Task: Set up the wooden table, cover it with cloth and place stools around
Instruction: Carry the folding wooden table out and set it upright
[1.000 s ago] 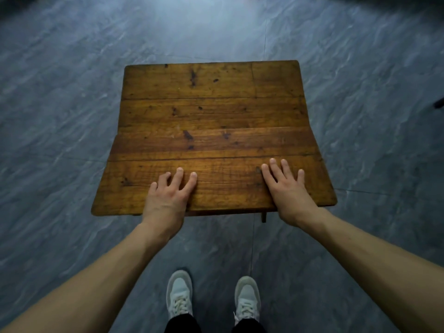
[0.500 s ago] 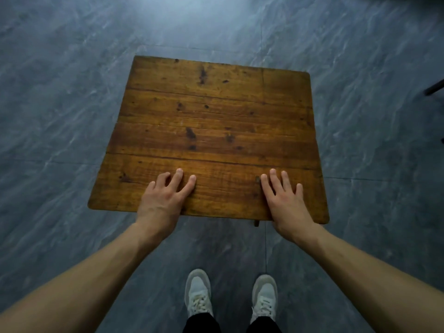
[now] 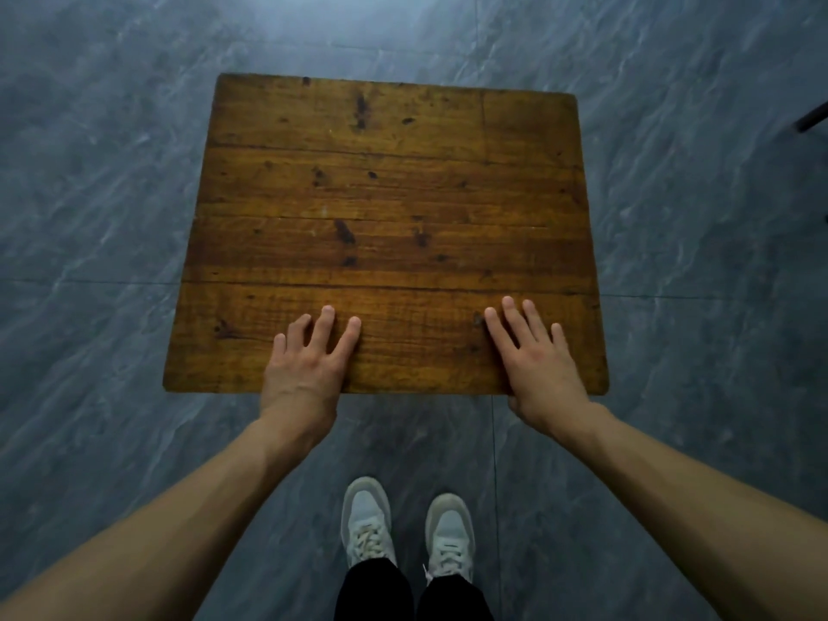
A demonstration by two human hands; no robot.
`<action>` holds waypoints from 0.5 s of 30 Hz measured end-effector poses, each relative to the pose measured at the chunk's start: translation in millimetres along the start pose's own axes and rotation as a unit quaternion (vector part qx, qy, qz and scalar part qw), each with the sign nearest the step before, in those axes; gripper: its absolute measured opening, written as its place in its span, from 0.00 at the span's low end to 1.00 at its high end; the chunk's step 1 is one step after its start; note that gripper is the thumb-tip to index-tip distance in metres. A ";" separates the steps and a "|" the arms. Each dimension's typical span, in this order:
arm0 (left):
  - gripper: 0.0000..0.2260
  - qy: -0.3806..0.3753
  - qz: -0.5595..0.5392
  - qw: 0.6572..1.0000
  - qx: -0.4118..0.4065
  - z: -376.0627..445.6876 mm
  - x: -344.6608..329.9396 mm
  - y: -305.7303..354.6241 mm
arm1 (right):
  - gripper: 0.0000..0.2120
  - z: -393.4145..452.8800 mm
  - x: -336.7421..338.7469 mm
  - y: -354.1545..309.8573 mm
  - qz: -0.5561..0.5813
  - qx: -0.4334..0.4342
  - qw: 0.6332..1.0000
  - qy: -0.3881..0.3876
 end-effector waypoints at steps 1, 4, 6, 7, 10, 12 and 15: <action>0.46 -0.031 -0.014 0.999 0.000 0.3 0.7 0.7 | 0.55 -0.7 6.0 -0.9 0.023 0.000 1.000 -0.017; 0.39 -0.088 -0.085 0.992 0.004 -4.6 25.1 -5.7 | 0.47 -6.7 35.6 -3.1 0.131 -0.017 0.990 -0.046; 0.33 -0.063 -0.089 0.994 0.009 -15.0 61.4 -17.9 | 0.39 -14.2 65.1 -6.1 0.179 -0.021 0.983 -0.030; 0.31 -0.050 -0.087 0.995 0.014 -20.9 79.8 -26.2 | 0.36 -17.8 82.1 -7.1 0.194 -0.021 0.981 -0.011; 0.27 -0.035 -0.091 0.995 0.035 -41.8 130.9 -56.4 | 0.33 -32.6 136.5 -17.2 0.228 -0.011 0.973 0.044; 0.26 -0.024 -0.094 0.994 0.054 -59.0 160.9 -81.6 | 0.33 -47.6 170.1 -32.4 0.237 -0.001 0.969 0.063; 0.26 -0.014 -0.114 0.990 0.080 -92.3 197.5 -121.3 | 0.32 -76.0 214.6 -68.7 0.238 0.018 0.969 0.065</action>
Point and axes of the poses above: each hand's wrist, its own z-axis towards the middle knuckle, its own x-axis out of the back of the hand, y = z × x, the point moved 9 cm from there along z, towards the middle knuckle, and after that the axes turned 11 degrees about z, right-handed, at the moved point
